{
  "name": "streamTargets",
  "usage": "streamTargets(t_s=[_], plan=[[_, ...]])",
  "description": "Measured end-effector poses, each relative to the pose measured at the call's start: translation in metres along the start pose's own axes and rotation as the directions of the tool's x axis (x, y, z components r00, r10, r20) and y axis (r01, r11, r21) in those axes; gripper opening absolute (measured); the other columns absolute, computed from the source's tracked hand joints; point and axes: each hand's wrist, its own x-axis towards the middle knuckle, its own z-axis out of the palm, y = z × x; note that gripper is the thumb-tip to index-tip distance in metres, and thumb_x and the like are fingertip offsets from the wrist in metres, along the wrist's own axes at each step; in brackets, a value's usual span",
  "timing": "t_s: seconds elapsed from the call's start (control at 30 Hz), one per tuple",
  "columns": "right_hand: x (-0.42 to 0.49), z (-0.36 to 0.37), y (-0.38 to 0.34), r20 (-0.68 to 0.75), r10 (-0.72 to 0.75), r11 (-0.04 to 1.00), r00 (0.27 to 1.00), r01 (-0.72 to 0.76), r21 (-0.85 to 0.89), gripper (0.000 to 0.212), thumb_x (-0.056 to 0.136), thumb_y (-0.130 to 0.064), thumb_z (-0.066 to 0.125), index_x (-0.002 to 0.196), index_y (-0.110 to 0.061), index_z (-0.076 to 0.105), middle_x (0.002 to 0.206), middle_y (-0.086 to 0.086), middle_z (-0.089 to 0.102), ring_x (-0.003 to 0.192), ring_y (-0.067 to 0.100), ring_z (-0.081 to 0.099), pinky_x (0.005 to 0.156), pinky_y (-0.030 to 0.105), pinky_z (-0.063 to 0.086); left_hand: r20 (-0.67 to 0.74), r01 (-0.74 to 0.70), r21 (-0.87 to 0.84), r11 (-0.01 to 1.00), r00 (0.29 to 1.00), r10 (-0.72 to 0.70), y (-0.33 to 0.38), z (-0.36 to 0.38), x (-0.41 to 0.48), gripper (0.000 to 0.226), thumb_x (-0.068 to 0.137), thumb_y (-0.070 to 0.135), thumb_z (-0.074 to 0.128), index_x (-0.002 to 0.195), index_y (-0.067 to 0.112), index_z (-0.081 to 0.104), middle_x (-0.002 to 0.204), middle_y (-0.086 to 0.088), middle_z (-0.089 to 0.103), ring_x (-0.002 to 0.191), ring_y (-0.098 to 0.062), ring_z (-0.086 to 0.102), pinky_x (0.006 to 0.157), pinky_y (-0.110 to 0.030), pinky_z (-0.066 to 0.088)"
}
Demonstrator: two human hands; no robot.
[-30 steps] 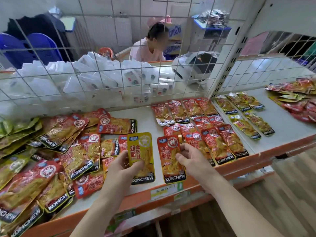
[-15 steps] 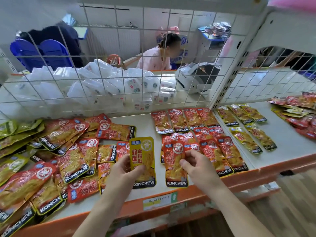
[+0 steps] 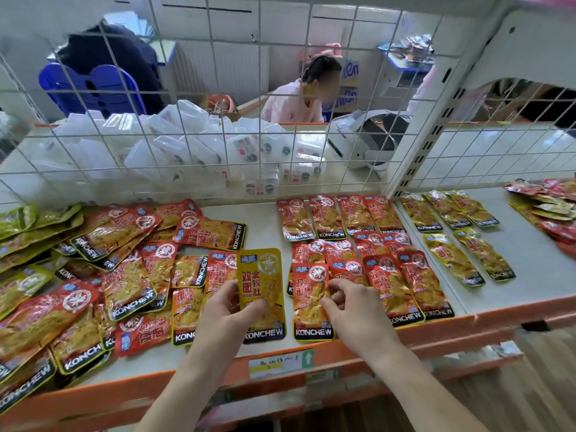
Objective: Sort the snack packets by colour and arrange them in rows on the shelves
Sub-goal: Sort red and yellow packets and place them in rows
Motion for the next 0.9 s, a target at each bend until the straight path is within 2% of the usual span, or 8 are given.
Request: streamTargets(t_s=[0.1, 0.23, 0.33, 0.43, 0.5, 0.63, 0.77, 0.9], plan=[[-0.003, -0.001, 0.000, -0.028, -0.033, 0.998, 0.999, 0.032, -0.048, 0.034, 0.094, -0.026, 0.065, 0.125, -0.013, 0.064, 0.084, -0.010, 0.065, 0.081, 0.007, 0.065, 0.080, 0.024, 0.058, -0.002, 0.018, -0.017, 1.000, 1.000, -0.018, -0.003, 0.001, 0.001, 0.024, 0.089, 0.001, 0.067, 0.103, 0.020, 0.066, 0.094, 0.002, 0.077, 0.087, -0.015, 0.073, 0.074, -0.021, 0.052], [-0.007, -0.002, -0.002, -0.081, -0.096, 0.991, 0.992, 0.088, -0.101, 0.023, 0.094, -0.027, 0.066, 0.114, -0.016, 0.067, 0.094, -0.006, 0.068, 0.083, 0.007, 0.065, 0.074, 0.018, 0.055, -0.005, 0.024, -0.023, 0.999, 1.000, -0.024, -0.006, 0.001, 0.002, 0.024, 0.089, 0.001, 0.067, 0.105, 0.018, 0.067, 0.096, -0.001, 0.077, 0.090, -0.018, 0.072, 0.081, -0.029, 0.052], [-0.008, 0.005, -0.004, -0.088, -0.186, 0.969, 0.979, 0.168, -0.182, 0.035, 0.092, -0.034, 0.067, 0.124, -0.020, 0.064, 0.116, -0.007, 0.065, 0.109, 0.011, 0.057, 0.092, 0.022, 0.048, -0.024, 0.032, -0.044, 0.999, 0.999, -0.033, -0.006, 0.001, 0.003, 0.024, 0.089, -0.001, 0.067, 0.104, 0.017, 0.067, 0.090, 0.002, 0.077, 0.086, -0.016, 0.073, 0.072, -0.021, 0.052], [-0.007, 0.013, -0.004, 0.004, -0.255, 0.943, 0.967, 0.249, -0.221, 0.052, 0.090, -0.040, 0.067, 0.138, -0.025, 0.055, 0.141, -0.009, 0.052, 0.133, 0.012, 0.041, 0.110, 0.029, 0.037, -0.020, 0.030, -0.053, 0.998, 0.999, -0.031, -0.006, 0.001, 0.004, 0.025, 0.089, -0.002, 0.066, 0.103, 0.017, 0.066, 0.088, 0.005, 0.077, 0.080, -0.010, 0.072, 0.065, -0.015, 0.053], [-0.008, 0.016, -0.002, 0.075, -0.261, 0.929, 0.962, 0.271, -0.250, 0.056, 0.092, -0.044, 0.063, 0.143, -0.029, 0.048, 0.149, -0.011, 0.043, 0.140, 0.010, 0.032, 0.116, 0.034, 0.032, -0.013, 0.030, -0.051, 0.998, 0.999, -0.030, -0.006, 0.000, 0.003, 0.025, 0.089, -0.002, 0.066, 0.103, 0.018, 0.065, 0.087, 0.007, 0.077, 0.079, -0.008, 0.072, 0.064, -0.013, 0.052], [-0.008, 0.017, 0.003, 0.104, -0.256, 0.929, 0.961, 0.274, -0.250, 0.056, 0.093, -0.044, 0.062, 0.145, -0.032, 0.045, 0.154, -0.014, 0.035, 0.143, 0.007, 0.026, 0.120, 0.035, 0.026, 0.027, 0.044, -0.050, 0.998, 0.999, -0.043, -0.008, 0.002, 0.002, 0.023, 0.089, 0.000, 0.067, 0.104, 0.016, 0.066, 0.092, 0.003, 0.077, 0.085, -0.013, 0.073, 0.069, -0.019, 0.054], [-0.007, 0.016, 0.006, 0.114, -0.267, 0.933, 0.957, 0.287, -0.217, 0.054, 0.093, -0.042, 0.063, 0.144, -0.030, 0.048, 0.153, -0.016, 0.034, 0.144, 0.004, 0.024, 0.120, 0.036, 0.026, 0.045, 0.050, -0.055, 0.997, 0.998, -0.048, -0.007, 0.002, 0.002, 0.023, 0.089, -0.001, 0.067, 0.104, 0.016, 0.066, 0.089, 0.004, 0.077, 0.082, -0.010, 0.073, 0.064, -0.014, 0.053], [-0.009, 0.015, 0.009, 0.114, -0.288, 0.928, 0.951, 0.306, -0.212, 0.050, 0.093, -0.041, 0.062, 0.141, -0.028, 0.051, 0.152, -0.016, 0.036, 0.143, 0.003, 0.025, 0.120, 0.030, 0.024, 0.049, 0.067, -0.079, 0.995, 0.997, -0.063, -0.006, -0.001, 0.002, 0.023, 0.089, 0.000, 0.067, 0.104, 0.018, 0.064, 0.089, 0.005, 0.077, 0.084, -0.011, 0.073, 0.064, -0.015, 0.054]])
